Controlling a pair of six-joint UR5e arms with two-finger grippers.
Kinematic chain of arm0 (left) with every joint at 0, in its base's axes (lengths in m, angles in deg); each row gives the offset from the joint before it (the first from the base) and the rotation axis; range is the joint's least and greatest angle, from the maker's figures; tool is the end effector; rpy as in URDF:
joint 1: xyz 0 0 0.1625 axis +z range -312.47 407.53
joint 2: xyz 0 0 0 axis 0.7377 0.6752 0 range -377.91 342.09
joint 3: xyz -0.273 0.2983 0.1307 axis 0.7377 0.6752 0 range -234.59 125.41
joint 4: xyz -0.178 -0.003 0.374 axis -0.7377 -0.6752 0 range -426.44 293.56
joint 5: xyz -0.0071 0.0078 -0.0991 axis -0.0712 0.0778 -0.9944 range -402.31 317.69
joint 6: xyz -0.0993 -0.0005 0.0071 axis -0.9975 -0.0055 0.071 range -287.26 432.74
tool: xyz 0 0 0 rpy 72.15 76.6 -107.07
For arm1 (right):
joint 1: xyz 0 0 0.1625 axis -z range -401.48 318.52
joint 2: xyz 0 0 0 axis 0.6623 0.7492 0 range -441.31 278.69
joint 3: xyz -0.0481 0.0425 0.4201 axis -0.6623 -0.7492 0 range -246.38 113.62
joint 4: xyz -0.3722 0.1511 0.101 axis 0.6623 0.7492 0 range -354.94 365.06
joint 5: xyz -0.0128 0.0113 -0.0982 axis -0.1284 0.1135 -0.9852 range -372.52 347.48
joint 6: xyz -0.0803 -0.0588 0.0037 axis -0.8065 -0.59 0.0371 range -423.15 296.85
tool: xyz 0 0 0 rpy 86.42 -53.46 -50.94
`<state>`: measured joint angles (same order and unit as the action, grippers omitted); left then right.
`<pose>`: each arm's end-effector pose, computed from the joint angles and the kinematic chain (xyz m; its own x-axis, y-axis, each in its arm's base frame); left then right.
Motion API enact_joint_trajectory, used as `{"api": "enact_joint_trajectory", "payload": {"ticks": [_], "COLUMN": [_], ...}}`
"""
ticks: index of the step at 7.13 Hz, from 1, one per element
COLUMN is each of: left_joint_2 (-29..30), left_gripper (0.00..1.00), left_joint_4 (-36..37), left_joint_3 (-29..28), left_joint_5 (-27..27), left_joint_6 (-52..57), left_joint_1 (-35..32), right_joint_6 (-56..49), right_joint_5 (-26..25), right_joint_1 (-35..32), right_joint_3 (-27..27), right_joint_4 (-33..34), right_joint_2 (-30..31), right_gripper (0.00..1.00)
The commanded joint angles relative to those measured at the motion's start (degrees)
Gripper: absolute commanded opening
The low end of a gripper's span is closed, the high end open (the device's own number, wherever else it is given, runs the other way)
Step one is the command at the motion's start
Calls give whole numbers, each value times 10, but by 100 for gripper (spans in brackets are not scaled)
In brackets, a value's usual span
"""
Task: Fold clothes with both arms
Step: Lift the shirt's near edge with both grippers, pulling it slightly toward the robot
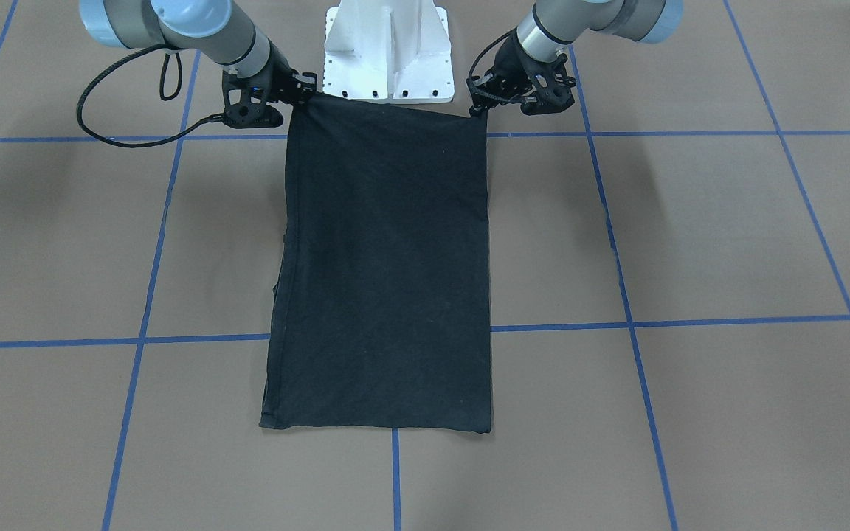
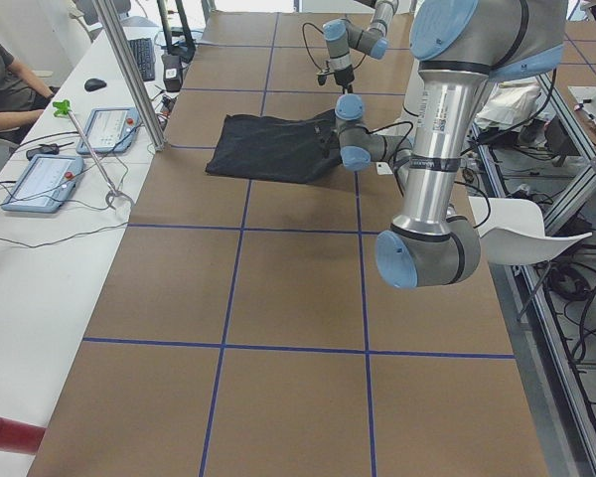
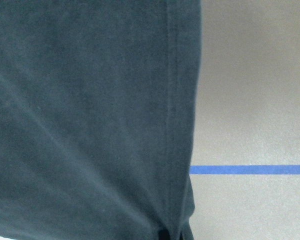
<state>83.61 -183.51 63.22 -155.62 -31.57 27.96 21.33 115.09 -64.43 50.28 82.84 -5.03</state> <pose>0.4509 -0.2600 0.2757 0.3740 -0.3739 -0.8487 0.0602 0.9230 -0.3800 -0.4530 -0.2707 0.2900 0.5434 0.1474 0.8264 0.1907 0.9370 -0.2925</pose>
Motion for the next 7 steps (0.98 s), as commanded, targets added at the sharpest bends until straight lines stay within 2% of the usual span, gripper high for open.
{"api": "enact_joint_trajectory", "payload": {"ticks": [1,2,5,7], "left_joint_2": [-8,-8,-17,-7], "left_gripper": [0,0,0,0], "left_joint_4": [1,0,1,0], "left_joint_3": [19,27,66,66], "left_joint_5": [-8,-8,-28,-48], "left_joint_6": [-26,-36,-51,-50], "left_joint_1": [26,41,47,38], "right_joint_6": [-4,-3,0,-3], "right_joint_5": [25,46,48,48], "right_joint_1": [-3,-7,-6,-51], "right_joint_3": [28,28,27,14], "right_joint_4": [0,0,0,1], "right_joint_2": [28,29,28,13], "right_gripper": [0,0,0,0]}}
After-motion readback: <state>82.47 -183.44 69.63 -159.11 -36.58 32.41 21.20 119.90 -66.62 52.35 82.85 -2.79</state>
